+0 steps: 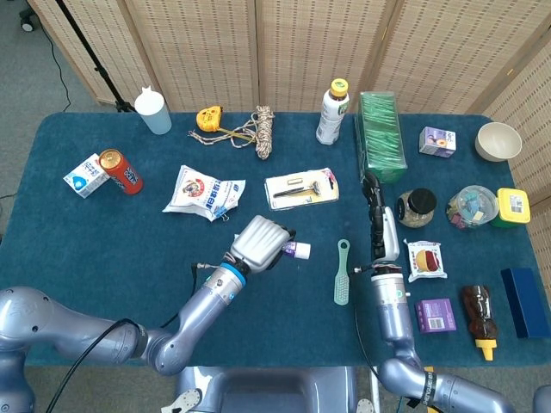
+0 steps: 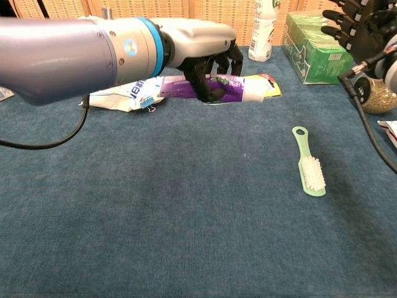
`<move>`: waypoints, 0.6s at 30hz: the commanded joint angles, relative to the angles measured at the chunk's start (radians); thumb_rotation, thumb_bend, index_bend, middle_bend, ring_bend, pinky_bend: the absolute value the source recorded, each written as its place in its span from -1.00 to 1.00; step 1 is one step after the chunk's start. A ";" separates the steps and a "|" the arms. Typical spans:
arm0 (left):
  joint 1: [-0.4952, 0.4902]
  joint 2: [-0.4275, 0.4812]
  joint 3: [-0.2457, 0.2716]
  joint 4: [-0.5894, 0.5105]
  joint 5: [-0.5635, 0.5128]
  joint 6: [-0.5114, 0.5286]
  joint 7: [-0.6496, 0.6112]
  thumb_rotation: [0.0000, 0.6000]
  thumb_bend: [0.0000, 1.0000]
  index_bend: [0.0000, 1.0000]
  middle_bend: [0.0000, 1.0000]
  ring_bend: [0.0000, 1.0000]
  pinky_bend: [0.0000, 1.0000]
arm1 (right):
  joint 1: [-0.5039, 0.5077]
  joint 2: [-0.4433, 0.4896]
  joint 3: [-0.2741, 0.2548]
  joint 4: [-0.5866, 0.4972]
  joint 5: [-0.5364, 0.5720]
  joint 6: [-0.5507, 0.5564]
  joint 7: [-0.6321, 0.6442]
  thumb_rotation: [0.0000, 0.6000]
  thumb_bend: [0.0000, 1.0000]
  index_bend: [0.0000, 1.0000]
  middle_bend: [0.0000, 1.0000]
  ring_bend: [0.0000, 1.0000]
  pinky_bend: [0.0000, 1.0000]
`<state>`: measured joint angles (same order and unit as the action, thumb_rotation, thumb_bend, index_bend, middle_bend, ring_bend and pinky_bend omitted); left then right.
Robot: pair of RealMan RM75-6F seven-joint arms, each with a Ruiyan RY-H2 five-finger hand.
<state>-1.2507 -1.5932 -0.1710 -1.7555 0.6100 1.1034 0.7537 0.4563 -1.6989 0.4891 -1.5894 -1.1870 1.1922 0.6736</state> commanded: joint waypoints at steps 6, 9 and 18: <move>0.021 -0.054 0.029 0.075 -0.002 -0.031 -0.008 1.00 0.16 0.16 0.04 -0.06 0.06 | -0.015 0.040 -0.011 -0.007 -0.004 -0.001 -0.005 -1.00 -1.00 -1.00 -1.00 -1.00 -1.00; 0.026 -0.068 0.031 0.102 -0.023 -0.053 -0.010 1.00 0.16 0.03 -0.04 -0.14 0.02 | -0.022 0.050 -0.015 -0.005 -0.001 0.002 0.001 -1.00 -1.00 -1.00 -1.00 -1.00 -1.00; 0.022 -0.082 0.033 0.121 -0.070 -0.084 0.028 1.00 0.15 -0.53 -0.53 -0.61 -0.36 | -0.033 0.071 -0.022 0.002 -0.002 0.012 0.015 -1.00 -1.00 -1.00 -1.00 -1.00 -1.00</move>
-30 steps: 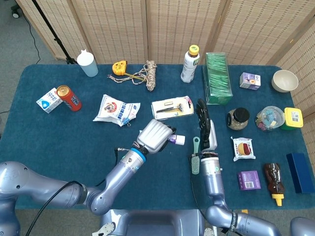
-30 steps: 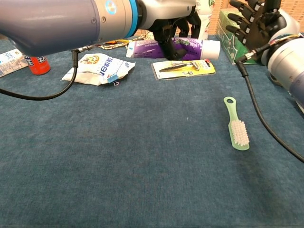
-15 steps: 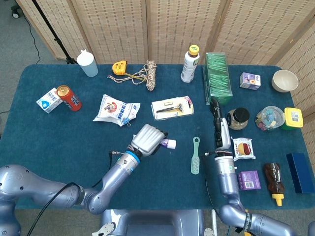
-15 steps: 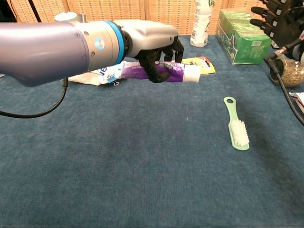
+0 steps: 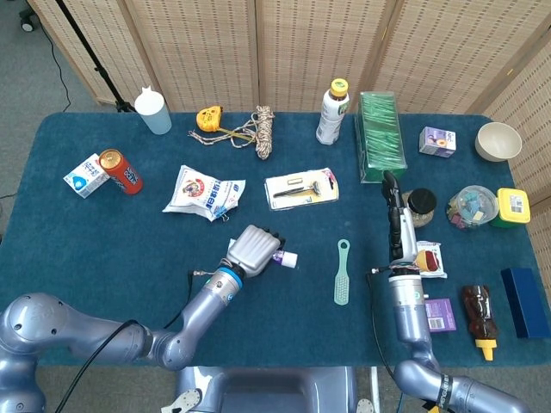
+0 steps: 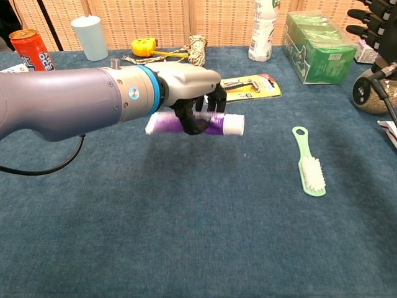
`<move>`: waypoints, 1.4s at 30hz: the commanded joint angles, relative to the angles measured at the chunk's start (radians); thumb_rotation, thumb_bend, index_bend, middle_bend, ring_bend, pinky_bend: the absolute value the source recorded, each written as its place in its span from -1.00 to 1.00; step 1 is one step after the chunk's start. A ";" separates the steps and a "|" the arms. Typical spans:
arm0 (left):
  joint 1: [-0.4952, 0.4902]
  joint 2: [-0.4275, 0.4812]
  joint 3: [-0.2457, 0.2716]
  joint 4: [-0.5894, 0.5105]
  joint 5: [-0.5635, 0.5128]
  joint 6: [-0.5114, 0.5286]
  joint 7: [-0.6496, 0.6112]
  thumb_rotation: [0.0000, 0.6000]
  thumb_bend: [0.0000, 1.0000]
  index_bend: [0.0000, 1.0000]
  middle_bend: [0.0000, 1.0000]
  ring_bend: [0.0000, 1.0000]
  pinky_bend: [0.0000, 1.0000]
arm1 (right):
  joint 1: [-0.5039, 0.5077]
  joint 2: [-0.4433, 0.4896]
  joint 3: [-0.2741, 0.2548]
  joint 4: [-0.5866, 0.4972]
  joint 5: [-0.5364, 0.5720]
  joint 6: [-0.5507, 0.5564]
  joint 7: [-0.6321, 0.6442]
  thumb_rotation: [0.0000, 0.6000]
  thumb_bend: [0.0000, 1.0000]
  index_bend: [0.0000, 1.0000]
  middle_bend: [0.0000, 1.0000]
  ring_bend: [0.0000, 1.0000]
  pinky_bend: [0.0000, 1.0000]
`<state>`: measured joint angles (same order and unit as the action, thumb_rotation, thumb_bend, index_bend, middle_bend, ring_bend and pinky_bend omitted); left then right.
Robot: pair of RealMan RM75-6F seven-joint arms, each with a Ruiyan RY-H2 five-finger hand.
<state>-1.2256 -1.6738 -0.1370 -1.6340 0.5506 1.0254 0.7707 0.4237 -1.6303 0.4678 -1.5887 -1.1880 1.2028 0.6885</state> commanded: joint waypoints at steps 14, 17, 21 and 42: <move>0.067 0.107 -0.016 -0.101 0.057 0.059 -0.043 1.00 0.14 -0.74 -0.77 -0.79 -0.45 | -0.005 0.068 -0.022 0.010 -0.022 -0.019 -0.014 -0.60 -1.00 -1.00 -1.00 -1.00 -1.00; 0.106 0.144 -0.007 -0.135 0.100 0.100 -0.072 1.00 0.14 -0.74 -0.74 -0.76 -0.45 | -0.010 0.093 -0.030 0.010 -0.033 -0.031 0.005 -0.02 -1.00 -1.00 -1.00 -1.00 -1.00; 0.175 0.221 0.004 -0.194 0.151 0.159 -0.123 1.00 0.14 -0.74 -0.71 -0.73 -0.45 | -0.018 0.131 -0.047 0.023 -0.052 -0.041 0.010 0.40 -1.00 -1.00 -1.00 -1.00 -1.00; 0.501 0.539 0.151 -0.350 0.465 0.336 -0.330 1.00 0.14 -0.51 -0.46 -0.44 -0.45 | -0.047 0.255 -0.156 0.065 -0.114 -0.033 -0.177 1.00 -0.45 -0.86 -0.95 -0.97 -1.00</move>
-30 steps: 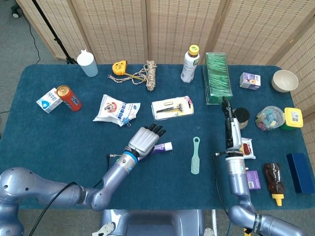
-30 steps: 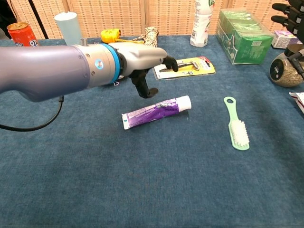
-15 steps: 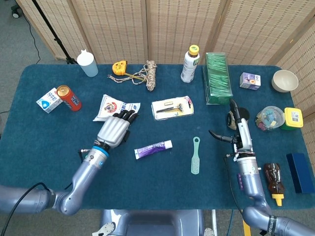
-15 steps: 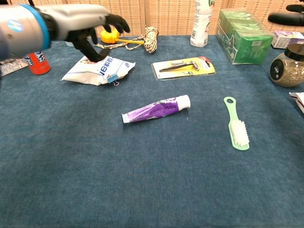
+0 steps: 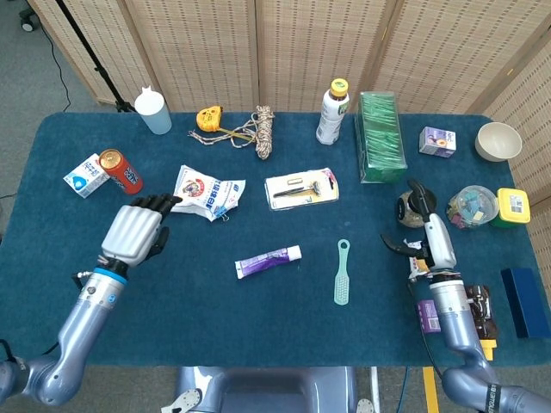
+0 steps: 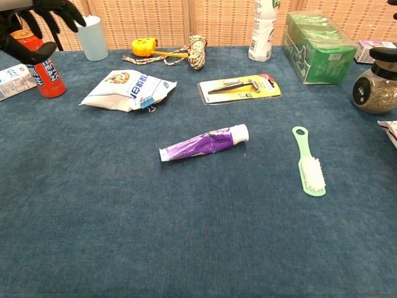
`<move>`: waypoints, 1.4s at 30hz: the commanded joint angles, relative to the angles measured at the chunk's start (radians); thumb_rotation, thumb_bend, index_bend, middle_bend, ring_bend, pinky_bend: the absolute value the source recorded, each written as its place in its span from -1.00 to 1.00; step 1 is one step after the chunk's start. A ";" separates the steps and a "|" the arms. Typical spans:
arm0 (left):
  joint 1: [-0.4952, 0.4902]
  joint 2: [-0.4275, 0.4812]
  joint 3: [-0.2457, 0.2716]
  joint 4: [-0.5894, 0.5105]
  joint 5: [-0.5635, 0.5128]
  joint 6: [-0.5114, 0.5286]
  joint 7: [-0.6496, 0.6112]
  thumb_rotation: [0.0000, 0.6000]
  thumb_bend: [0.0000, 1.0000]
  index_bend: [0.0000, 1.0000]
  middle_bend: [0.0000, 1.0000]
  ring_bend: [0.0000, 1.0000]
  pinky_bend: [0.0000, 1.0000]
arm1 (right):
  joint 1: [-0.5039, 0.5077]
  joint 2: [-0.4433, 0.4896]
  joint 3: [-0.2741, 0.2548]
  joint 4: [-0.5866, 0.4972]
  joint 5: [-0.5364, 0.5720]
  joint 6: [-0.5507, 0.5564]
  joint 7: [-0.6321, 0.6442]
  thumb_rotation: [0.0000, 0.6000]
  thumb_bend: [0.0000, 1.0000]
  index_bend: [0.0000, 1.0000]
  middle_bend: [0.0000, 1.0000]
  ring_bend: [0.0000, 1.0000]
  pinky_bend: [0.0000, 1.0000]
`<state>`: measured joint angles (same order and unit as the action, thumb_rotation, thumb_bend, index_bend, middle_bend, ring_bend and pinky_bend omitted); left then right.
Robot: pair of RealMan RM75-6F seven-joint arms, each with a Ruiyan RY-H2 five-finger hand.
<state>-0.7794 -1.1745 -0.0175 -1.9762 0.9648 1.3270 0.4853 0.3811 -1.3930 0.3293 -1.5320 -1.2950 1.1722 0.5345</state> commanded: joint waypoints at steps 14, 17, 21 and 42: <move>0.306 0.094 0.089 0.118 0.257 0.185 -0.263 1.00 0.14 -0.24 -0.25 -0.27 -0.25 | -0.061 0.070 -0.109 0.049 -0.045 0.084 -0.280 1.00 -0.45 -0.45 -0.53 -0.64 -0.88; 0.355 0.085 0.096 0.169 0.284 0.211 -0.311 1.00 0.14 -0.19 -0.21 -0.25 -0.19 | -0.080 0.083 -0.128 0.041 -0.052 0.109 -0.331 1.00 -0.45 -0.44 -0.52 -0.63 -0.88; 0.428 0.065 0.102 0.230 0.314 0.265 -0.353 1.00 0.14 -0.11 -0.17 -0.22 -0.19 | -0.112 0.103 -0.151 0.010 -0.056 0.149 -0.395 1.00 -0.45 -0.44 -0.51 -0.63 -0.88; 0.647 0.082 0.136 0.292 0.446 0.352 -0.427 1.00 0.14 -0.36 -0.33 -0.44 -0.41 | -0.247 0.165 -0.229 -0.105 -0.098 0.295 -0.488 1.00 -0.45 -0.52 -0.57 -0.70 -0.89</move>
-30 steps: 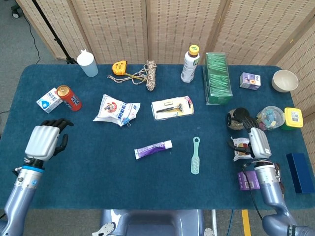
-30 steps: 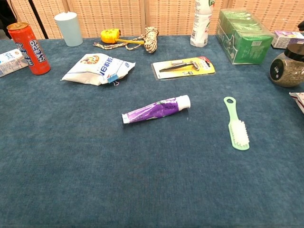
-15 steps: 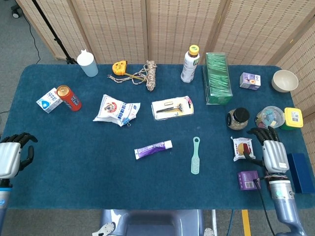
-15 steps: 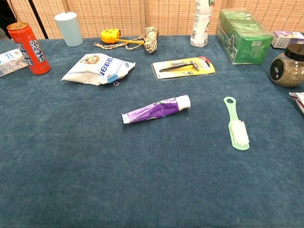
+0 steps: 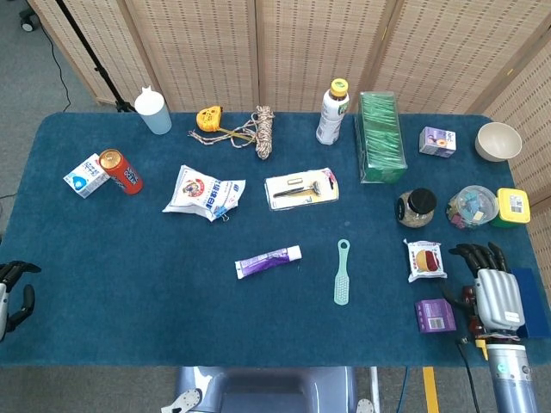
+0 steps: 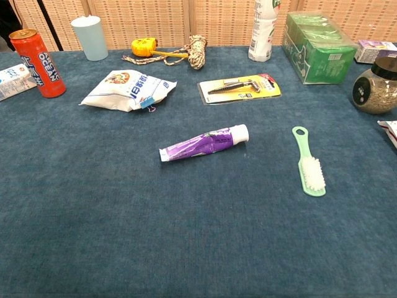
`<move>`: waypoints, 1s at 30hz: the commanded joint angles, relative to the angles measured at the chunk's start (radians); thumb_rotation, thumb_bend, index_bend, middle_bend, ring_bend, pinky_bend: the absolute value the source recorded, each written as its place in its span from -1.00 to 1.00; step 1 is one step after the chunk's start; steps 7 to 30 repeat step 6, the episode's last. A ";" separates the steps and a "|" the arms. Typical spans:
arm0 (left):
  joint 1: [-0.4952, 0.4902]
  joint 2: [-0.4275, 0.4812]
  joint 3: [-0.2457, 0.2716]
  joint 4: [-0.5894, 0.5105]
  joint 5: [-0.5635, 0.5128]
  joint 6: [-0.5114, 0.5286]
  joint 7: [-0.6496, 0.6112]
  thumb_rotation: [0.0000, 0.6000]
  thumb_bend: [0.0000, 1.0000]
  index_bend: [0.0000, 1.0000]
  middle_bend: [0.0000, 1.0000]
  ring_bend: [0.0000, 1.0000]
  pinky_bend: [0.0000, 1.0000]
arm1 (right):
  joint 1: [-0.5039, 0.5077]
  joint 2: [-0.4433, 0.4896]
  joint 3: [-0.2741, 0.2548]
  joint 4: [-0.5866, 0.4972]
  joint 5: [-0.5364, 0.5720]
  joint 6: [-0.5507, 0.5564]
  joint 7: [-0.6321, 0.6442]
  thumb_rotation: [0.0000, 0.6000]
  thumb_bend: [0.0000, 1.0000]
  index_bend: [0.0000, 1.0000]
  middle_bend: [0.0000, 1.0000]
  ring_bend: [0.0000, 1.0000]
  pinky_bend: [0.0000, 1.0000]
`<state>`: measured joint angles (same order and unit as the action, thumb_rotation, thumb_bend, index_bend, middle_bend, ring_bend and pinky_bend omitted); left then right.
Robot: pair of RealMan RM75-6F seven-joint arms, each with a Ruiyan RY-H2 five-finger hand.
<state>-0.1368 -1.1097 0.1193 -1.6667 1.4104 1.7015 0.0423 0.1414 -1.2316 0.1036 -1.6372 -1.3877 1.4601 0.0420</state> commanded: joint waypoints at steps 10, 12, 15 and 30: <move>0.009 0.065 -0.019 -0.074 -0.011 -0.068 0.058 1.00 0.14 -0.61 -0.60 -0.68 -0.51 | -0.017 0.003 -0.003 0.014 -0.008 0.007 0.026 1.00 -0.45 -0.58 -0.64 -0.75 -0.91; 0.009 0.065 -0.019 -0.074 -0.011 -0.068 0.058 1.00 0.14 -0.61 -0.60 -0.68 -0.51 | -0.017 0.003 -0.003 0.014 -0.008 0.007 0.026 1.00 -0.45 -0.58 -0.64 -0.75 -0.91; 0.009 0.065 -0.019 -0.074 -0.011 -0.068 0.058 1.00 0.14 -0.61 -0.60 -0.68 -0.51 | -0.017 0.003 -0.003 0.014 -0.008 0.007 0.026 1.00 -0.45 -0.58 -0.64 -0.75 -0.91; 0.009 0.065 -0.019 -0.074 -0.011 -0.068 0.058 1.00 0.14 -0.61 -0.60 -0.68 -0.51 | -0.017 0.003 -0.003 0.014 -0.008 0.007 0.026 1.00 -0.45 -0.58 -0.64 -0.75 -0.91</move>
